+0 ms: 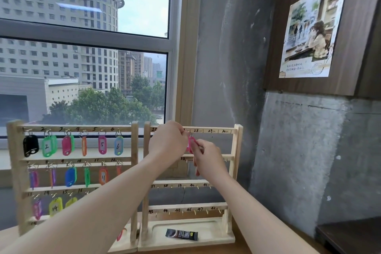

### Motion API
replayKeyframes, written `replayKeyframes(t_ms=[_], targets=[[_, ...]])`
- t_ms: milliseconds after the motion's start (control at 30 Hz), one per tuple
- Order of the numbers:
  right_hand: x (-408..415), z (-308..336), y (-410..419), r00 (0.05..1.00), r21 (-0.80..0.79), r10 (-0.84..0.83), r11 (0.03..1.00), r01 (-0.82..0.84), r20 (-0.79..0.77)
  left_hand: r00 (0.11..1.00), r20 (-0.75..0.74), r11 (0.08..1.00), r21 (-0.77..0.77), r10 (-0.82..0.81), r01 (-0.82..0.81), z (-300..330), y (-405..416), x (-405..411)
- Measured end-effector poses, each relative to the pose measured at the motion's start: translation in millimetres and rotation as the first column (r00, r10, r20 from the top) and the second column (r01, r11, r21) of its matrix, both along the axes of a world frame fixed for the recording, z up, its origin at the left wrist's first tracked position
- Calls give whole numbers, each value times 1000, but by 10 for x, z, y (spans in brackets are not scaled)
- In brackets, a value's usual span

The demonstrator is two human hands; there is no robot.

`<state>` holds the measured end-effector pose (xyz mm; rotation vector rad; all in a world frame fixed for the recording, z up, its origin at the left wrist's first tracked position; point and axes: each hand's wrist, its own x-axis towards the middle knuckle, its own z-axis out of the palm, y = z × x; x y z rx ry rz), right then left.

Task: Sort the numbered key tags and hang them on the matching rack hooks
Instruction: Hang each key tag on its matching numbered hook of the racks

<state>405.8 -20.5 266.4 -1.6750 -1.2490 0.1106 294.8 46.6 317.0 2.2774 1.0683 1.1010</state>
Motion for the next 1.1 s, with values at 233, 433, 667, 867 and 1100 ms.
replayKeyframes(t_ms=[233, 433, 667, 867, 1100], targets=[[104, -203, -450, 999, -73, -40, 997, 40, 5, 999, 34, 998, -47, -43, 44, -261, -135, -25], [176, -656, -1239, 984, -98, -147, 986, 137, -104, 992, 6, 956, -265, -125, 122, -829, -365, -120], [367, -1246, -2307, 924, -319, -346, 905, 282, -165, 924, -121, 855, -438, -364, 279, -1698, -1092, -114], [317, -1729, -2993, 864, -514, -494, 768, 382, -96, 731, -184, 672, -581, -658, 458, -2341, -1882, 95], [233, -2066, -3302, 838, -689, -520, 547, 476, 166, 720, -282, 703, -597, -635, 387, -2748, -2337, 308]])
